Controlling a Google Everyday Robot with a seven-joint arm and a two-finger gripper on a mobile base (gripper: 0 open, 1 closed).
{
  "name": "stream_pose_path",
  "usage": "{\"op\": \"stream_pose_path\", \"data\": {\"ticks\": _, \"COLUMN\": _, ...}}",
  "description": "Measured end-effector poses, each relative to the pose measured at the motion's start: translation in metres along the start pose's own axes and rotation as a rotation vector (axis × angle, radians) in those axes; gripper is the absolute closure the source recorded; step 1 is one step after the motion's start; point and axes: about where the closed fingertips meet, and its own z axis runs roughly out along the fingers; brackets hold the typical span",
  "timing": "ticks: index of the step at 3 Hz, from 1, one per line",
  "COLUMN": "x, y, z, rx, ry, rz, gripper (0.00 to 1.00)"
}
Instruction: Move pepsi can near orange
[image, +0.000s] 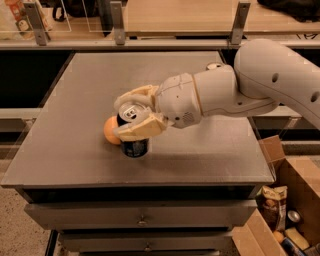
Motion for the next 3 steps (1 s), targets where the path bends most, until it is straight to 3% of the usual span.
{"op": "stream_pose_path", "data": {"ticks": 1, "x": 0.009, "y": 0.004, "z": 0.007, "rx": -0.017, "ry": 0.02, "rz": 0.004, "gripper": 0.12}}
{"op": "stream_pose_path", "data": {"ticks": 2, "x": 0.023, "y": 0.009, "z": 0.012, "rx": -0.036, "ry": 0.048, "rz": 0.018, "gripper": 0.0}}
{"op": "stream_pose_path", "data": {"ticks": 3, "x": 0.023, "y": 0.009, "z": 0.012, "rx": -0.036, "ry": 0.048, "rz": 0.018, "gripper": 0.0}}
